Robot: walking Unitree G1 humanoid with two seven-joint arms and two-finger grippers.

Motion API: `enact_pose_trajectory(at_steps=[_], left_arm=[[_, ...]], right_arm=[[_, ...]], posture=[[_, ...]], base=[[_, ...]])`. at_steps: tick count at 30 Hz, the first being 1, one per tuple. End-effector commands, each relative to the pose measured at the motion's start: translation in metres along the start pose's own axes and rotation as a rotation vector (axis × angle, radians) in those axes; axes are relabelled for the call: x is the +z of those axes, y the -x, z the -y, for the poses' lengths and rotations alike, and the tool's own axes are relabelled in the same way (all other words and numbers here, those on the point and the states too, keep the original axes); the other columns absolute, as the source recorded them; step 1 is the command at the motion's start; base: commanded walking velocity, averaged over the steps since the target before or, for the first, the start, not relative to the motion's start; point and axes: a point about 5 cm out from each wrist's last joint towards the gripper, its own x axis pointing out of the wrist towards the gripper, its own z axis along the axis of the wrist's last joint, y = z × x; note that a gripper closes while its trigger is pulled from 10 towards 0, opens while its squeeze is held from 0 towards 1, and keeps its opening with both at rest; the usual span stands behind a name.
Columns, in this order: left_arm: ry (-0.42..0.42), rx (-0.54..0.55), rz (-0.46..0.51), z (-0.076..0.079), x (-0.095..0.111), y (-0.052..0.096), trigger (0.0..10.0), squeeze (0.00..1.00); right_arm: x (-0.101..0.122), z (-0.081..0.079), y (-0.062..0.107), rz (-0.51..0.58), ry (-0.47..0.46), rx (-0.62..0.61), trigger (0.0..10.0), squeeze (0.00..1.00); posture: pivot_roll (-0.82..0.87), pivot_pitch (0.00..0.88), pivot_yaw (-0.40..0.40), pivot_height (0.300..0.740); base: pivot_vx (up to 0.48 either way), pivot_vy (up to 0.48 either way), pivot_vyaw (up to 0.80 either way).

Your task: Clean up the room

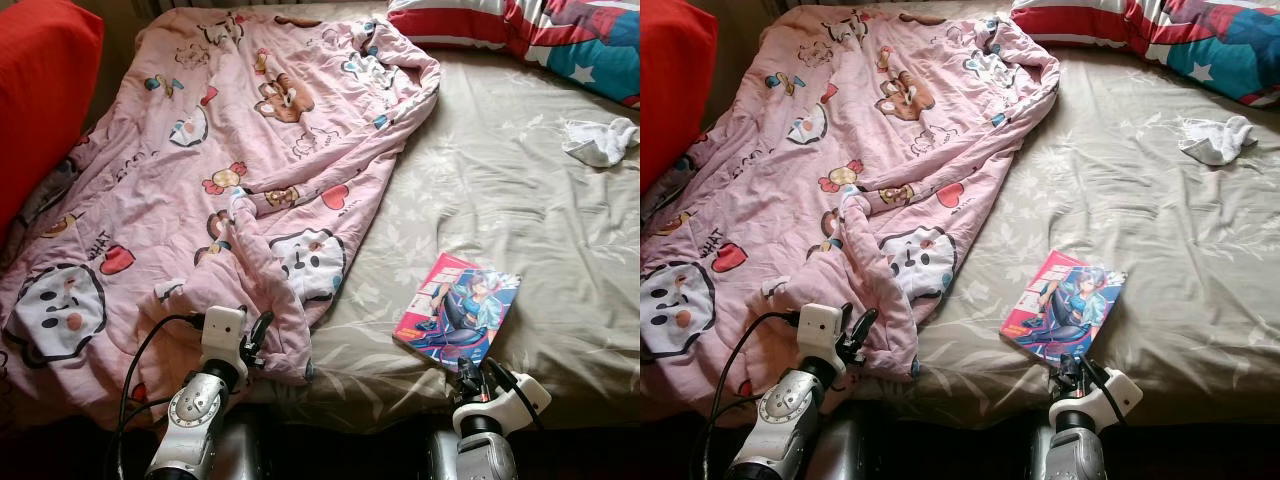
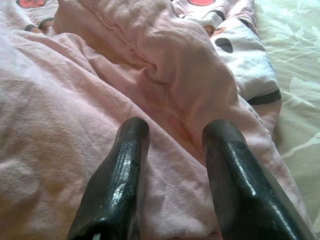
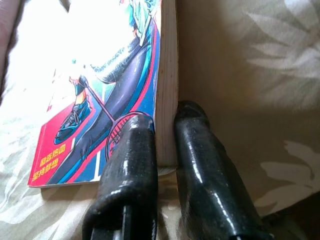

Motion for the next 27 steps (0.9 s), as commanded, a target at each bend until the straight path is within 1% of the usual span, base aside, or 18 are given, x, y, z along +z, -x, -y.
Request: enact_pose_trajectory(at_steps=[1, 4, 6, 8, 9, 10, 12, 13, 15, 17, 20, 23, 27], left_arm=[[-0.007, 0.001, -0.052, 0.000, -0.014, 0.008, 10.0, 0.00], [-0.007, 0.003, -0.051, 0.000, -0.014, 0.008, 10.0, 0.00], [-0.009, 0.006, -0.050, -0.001, -0.014, 0.009, 10.0, 0.00], [-0.012, 0.008, -0.050, -0.002, -0.014, 0.010, 10.0, 0.00], [-0.012, 0.009, -0.050, -0.002, -0.014, 0.010, 10.0, 0.00], [-0.013, 0.011, -0.052, -0.003, -0.014, 0.010, 10.0, 0.00], [-0.014, 0.012, -0.053, -0.004, -0.014, 0.010, 10.0, 0.00], [-0.015, 0.012, -0.055, -0.004, -0.014, 0.010, 10.0, 0.00], [-0.015, 0.011, -0.056, -0.004, -0.015, 0.010, 10.0, 0.00], [-0.013, 0.009, -0.058, -0.003, -0.015, 0.010, 10.0, 0.00], [-0.012, 0.007, -0.057, -0.001, -0.014, 0.009, 10.0, 0.00], [-0.011, 0.008, -0.056, -0.002, -0.014, 0.008, 10.0, 0.00], [-0.011, 0.012, -0.056, -0.002, -0.014, 0.008, 10.0, 0.00]], right_arm=[[-0.021, 0.010, 0.011, -0.097, -0.042, -0.063, 0.0, 0.00], [-0.022, 0.013, 0.011, -0.110, -0.057, -0.076, 0.0, 0.00], [-0.017, 0.013, 0.010, -0.081, -0.038, -0.063, 0.0, 0.00], [-0.005, 0.010, 0.009, -0.002, -0.004, -0.040, 0.0, 0.00], [-0.002, 0.010, 0.008, 0.014, 0.009, -0.038, 0.0, 0.00], [0.009, 0.005, 0.006, 0.065, 0.086, -0.007, 0.0, 0.00], [0.022, -0.005, 0.003, 0.125, 0.160, 0.042, 0.0, 0.00], [0.030, -0.009, 0.001, 0.158, 0.160, 0.054, 0.0, 0.00], [0.035, -0.011, -0.001, 0.176, 0.154, 0.057, 0.0, 0.00], [0.045, -0.012, -0.006, 0.206, 0.166, 0.057, 0.0, 0.00], [0.052, -0.015, -0.008, 0.222, 0.202, 0.067, 0.0, 0.00], [0.052, -0.021, -0.009, 0.193, 0.361, 0.117, 0.0, 0.00], [0.054, -0.027, -0.009, 0.183, 0.468, 0.156, 0.0, 0.00]], posture=[[-0.05, 0.269, 0.042, 0.566], [-0.04, 0.274, 0.040, 0.566], [-0.04, 0.277, 0.040, 0.566], [-0.04, 0.280, 0.040, 0.566], [-0.04, 0.280, 0.040, 0.566], [-0.04, 0.284, 0.042, 0.566], [-0.04, 0.286, 0.043, 0.566], [-0.05, 0.287, 0.043, 0.566], [-0.05, 0.287, 0.043, 0.566], [-0.05, 0.287, 0.043, 0.566], [-0.05, 0.287, 0.043, 0.566], [-0.04, 0.287, 0.043, 0.566], [-0.05, 0.288, 0.040, 0.566]], base=[[0.000, 0.000, 0.00], [0.000, 0.000, 0.00], [0.000, 0.000, 0.00], [0.000, 0.000, 0.00], [0.000, 0.000, 0.00], [0.000, 0.000, 0.00], [0.000, 0.000, 0.00], [0.000, 0.000, 0.00], [0.000, 0.000, 0.00], [0.000, 0.000, 0.00], [0.000, 0.000, 0.00], [0.000, 0.000, 0.00], [0.000, 0.000, 0.00]])
